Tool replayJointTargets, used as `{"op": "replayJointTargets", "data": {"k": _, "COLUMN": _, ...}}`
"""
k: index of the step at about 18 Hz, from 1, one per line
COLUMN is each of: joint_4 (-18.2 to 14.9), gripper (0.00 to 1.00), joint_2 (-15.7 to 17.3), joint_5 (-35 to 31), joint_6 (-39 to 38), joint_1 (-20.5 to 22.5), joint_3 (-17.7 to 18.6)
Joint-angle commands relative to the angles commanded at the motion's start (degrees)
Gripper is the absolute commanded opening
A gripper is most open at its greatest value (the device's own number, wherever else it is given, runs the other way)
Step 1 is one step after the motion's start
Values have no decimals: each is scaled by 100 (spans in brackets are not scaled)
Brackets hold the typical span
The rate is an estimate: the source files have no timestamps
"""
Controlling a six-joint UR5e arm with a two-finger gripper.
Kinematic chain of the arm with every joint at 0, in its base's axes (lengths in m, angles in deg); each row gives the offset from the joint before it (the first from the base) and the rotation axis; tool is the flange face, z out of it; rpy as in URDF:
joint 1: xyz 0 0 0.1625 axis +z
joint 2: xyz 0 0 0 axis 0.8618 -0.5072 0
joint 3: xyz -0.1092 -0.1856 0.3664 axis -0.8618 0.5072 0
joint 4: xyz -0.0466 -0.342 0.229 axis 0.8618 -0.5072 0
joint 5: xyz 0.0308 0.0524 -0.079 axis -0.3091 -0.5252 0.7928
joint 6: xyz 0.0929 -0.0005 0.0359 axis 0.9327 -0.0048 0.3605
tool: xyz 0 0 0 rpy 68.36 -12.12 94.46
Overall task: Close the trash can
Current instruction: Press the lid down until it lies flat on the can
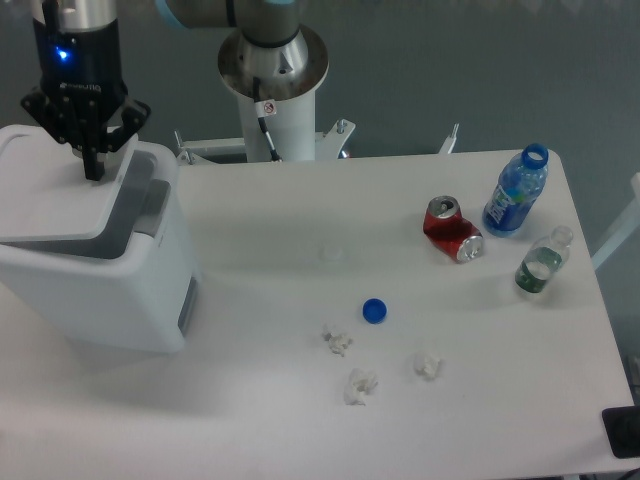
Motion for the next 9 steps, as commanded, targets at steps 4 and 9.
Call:
{"op": "replayJointTargets", "data": {"k": 4, "joint_4": -9, "gripper": 2, "joint_2": -9, "joint_5": 9, "joint_6": 158, "joint_1": 123, "joint_3": 35}}
{"op": "replayJointTargets", "data": {"k": 9, "joint_4": 9, "gripper": 2, "joint_2": -9, "joint_5": 9, "joint_6": 290, "joint_1": 185, "joint_3": 202}}
